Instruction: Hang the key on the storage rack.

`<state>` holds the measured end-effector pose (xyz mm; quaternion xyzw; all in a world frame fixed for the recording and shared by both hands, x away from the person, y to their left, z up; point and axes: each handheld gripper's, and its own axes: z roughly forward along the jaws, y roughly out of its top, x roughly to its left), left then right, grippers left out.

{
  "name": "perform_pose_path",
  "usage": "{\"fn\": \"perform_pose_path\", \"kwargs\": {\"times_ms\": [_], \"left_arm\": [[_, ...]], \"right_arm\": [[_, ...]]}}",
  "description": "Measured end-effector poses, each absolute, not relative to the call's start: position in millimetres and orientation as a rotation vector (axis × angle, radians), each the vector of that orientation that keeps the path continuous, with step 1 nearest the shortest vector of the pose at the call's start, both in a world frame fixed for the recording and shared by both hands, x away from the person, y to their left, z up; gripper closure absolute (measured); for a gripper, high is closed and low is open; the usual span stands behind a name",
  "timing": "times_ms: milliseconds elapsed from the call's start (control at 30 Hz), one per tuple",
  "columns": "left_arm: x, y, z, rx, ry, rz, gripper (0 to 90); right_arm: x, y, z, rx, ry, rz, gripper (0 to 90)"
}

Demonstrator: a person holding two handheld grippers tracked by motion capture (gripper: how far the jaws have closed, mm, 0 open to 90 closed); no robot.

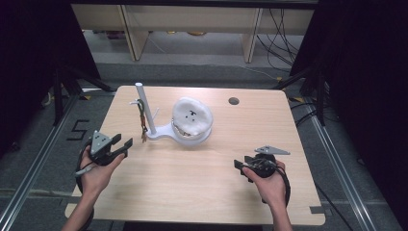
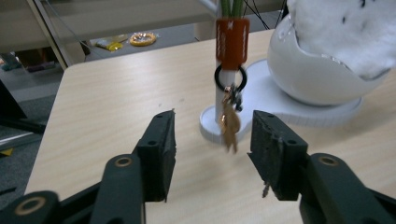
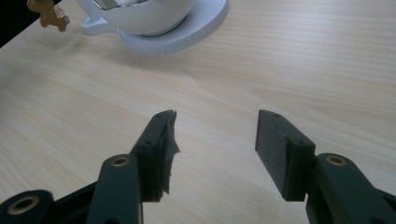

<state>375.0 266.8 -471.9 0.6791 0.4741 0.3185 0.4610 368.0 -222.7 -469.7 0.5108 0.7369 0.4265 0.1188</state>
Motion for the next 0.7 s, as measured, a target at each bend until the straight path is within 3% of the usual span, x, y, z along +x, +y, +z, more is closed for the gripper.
{"fn": "perform_pose_path", "kwargs": {"times_ms": [300, 700], "left_arm": [[349.6, 275.0, -512.2, 1.644, 1.190, 0.749, 41.2], [344.7, 278.3, -524.2, 1.595, 1.191, 0.747, 39.0]], "right_arm": [[371.1, -227.4, -479.3, 1.518, 2.154, 1.226, 47.9], [370.5, -224.5, -484.0, 1.556, 2.150, 1.214, 47.4]]}}
